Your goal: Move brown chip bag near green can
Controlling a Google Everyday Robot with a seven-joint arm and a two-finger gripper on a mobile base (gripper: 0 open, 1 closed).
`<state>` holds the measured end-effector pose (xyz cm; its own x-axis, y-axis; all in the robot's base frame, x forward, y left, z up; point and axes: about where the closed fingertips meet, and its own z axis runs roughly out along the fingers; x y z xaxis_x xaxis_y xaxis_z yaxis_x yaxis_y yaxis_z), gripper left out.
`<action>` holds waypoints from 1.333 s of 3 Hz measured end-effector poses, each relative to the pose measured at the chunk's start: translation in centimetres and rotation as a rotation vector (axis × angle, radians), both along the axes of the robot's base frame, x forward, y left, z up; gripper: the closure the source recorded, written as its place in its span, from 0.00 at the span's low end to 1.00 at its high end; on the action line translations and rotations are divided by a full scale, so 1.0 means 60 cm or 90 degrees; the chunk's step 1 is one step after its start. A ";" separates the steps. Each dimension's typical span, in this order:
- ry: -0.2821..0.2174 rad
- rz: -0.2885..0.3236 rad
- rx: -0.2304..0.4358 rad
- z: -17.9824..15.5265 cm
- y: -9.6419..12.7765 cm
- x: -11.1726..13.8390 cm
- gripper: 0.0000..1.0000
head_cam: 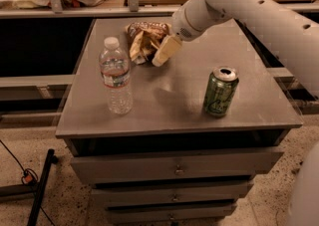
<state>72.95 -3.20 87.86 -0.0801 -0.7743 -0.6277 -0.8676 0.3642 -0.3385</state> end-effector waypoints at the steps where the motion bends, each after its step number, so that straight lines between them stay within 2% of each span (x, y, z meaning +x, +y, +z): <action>1: 0.008 0.014 0.006 -0.024 0.013 0.016 0.18; 3: 0.018 0.022 0.012 -0.048 0.035 0.038 0.64; 4: 0.026 0.008 0.015 -0.035 0.019 0.054 0.88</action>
Offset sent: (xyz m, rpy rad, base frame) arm 0.0230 0.0170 -0.0329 0.0327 0.0227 0.0379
